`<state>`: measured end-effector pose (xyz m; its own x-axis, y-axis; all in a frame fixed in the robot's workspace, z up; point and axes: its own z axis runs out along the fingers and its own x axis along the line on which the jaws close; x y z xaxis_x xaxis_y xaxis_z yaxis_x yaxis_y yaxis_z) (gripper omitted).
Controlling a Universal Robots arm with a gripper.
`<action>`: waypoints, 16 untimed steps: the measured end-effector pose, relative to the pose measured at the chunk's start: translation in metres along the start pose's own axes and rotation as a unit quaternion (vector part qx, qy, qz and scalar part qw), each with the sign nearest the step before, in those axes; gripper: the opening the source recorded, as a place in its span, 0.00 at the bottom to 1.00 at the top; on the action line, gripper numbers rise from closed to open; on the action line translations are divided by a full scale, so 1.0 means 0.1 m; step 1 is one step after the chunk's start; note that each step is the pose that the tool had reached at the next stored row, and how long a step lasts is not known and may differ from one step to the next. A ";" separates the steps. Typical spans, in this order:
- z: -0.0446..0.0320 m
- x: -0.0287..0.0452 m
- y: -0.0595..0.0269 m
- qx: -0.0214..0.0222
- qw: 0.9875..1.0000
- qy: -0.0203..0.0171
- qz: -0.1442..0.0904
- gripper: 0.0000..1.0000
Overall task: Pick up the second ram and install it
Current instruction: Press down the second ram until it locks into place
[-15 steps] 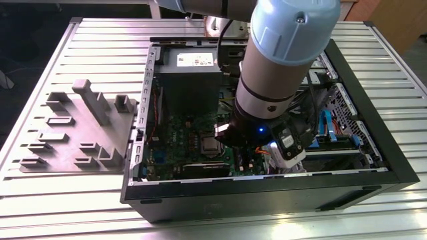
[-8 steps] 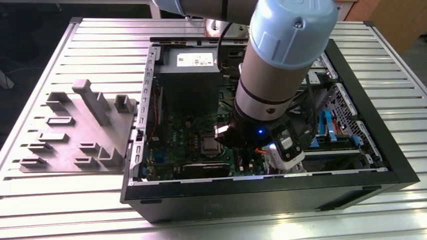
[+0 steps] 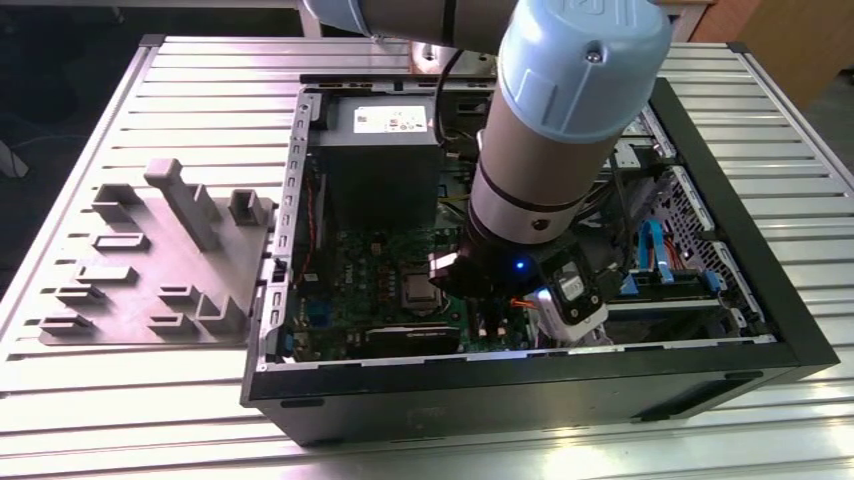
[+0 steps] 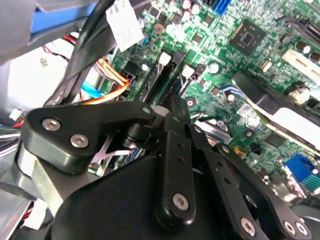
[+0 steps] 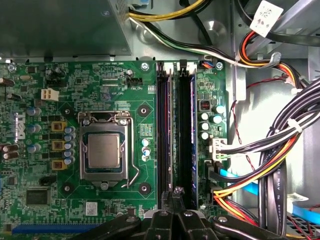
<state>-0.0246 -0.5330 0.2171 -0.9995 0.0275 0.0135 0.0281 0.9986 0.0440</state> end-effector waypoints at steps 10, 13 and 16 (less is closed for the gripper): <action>-0.147 0.002 0.009 0.000 1.000 0.000 0.000 0.10; -0.164 0.002 0.009 0.000 1.000 0.000 0.000 0.10; -0.161 0.004 0.077 -0.001 1.000 0.000 0.000 0.10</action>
<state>-0.0246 -0.5260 0.2335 -0.9995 0.0275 0.0133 0.0281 0.9985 0.0461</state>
